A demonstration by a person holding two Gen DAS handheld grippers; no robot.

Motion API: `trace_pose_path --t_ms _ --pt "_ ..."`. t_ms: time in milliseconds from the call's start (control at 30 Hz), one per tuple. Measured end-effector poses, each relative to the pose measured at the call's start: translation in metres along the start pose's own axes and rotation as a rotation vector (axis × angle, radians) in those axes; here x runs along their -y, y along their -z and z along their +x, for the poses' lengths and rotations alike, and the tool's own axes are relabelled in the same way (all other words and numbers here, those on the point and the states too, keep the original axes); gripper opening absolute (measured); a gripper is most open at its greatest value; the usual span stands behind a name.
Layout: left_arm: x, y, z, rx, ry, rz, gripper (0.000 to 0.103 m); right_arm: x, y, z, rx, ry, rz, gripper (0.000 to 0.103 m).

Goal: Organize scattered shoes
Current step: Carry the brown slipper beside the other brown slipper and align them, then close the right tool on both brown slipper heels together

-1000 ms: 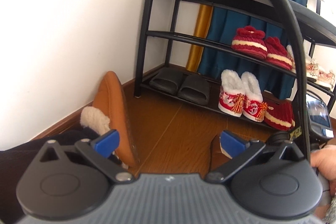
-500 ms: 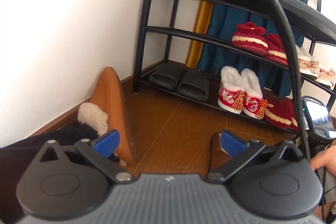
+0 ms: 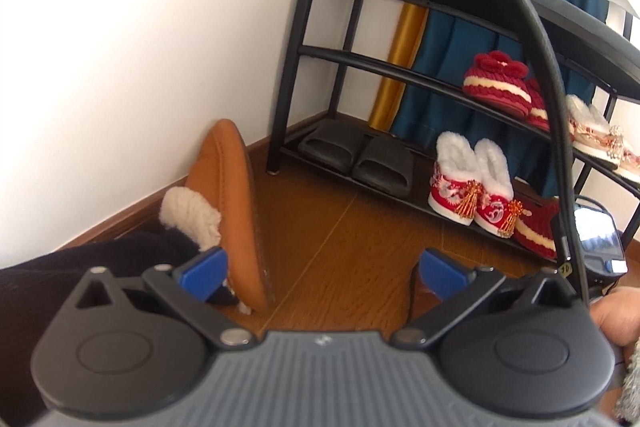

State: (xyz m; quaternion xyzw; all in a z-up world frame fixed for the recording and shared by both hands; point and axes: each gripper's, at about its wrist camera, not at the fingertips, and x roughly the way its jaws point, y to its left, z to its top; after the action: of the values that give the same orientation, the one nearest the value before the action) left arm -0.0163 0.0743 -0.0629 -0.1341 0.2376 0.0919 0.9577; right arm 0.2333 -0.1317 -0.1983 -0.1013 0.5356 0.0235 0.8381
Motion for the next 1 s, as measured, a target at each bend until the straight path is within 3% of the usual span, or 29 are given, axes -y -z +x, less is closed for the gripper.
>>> trace_pose_path --t_ms 133,200,233,267,333,367,400,500,633,900,967,1000 --pt "-0.001 0.001 0.002 -0.006 -0.003 0.002 0.103 -0.008 -0.001 -0.002 0.000 -0.052 -0.051 0.028" --pt "0.000 0.001 0.001 -0.005 0.000 0.001 0.103 -0.004 -0.001 -0.003 -0.005 -0.073 -0.015 0.035" --pt "0.000 0.001 0.001 -0.003 0.001 0.001 0.103 -0.003 -0.002 -0.008 -0.002 -0.079 0.015 0.042" --pt "0.001 0.000 0.000 0.000 0.002 0.003 0.103 -0.002 -0.003 -0.014 0.005 -0.082 0.046 0.058" --pt "0.001 0.000 -0.003 0.010 0.004 0.000 0.103 0.010 -0.012 -0.033 0.045 -0.076 0.122 0.078" --pt "0.001 0.000 -0.004 0.013 0.007 -0.004 0.103 0.013 -0.014 -0.037 0.051 -0.084 0.128 0.095" --pt "0.002 0.000 -0.004 0.013 0.010 -0.007 0.103 0.018 -0.020 -0.044 0.062 -0.097 0.149 0.098" --pt "0.003 -0.001 -0.004 0.009 0.018 -0.008 0.103 0.017 -0.038 -0.041 0.001 -0.124 0.157 0.098" --pt "0.000 -0.002 -0.006 0.024 0.014 -0.006 0.103 0.006 -0.051 -0.018 -0.097 -0.092 0.127 0.098" --pt "-0.017 -0.009 0.003 -0.002 -0.002 -0.082 0.103 -0.010 -0.040 0.015 -0.257 -0.031 0.076 0.097" --pt "-0.020 -0.010 0.004 -0.001 -0.004 -0.093 0.103 -0.009 -0.036 0.014 -0.261 -0.037 0.062 0.091" --pt "-0.021 -0.010 0.004 -0.002 -0.003 -0.101 0.103 -0.009 -0.035 0.013 -0.265 -0.041 0.055 0.078"
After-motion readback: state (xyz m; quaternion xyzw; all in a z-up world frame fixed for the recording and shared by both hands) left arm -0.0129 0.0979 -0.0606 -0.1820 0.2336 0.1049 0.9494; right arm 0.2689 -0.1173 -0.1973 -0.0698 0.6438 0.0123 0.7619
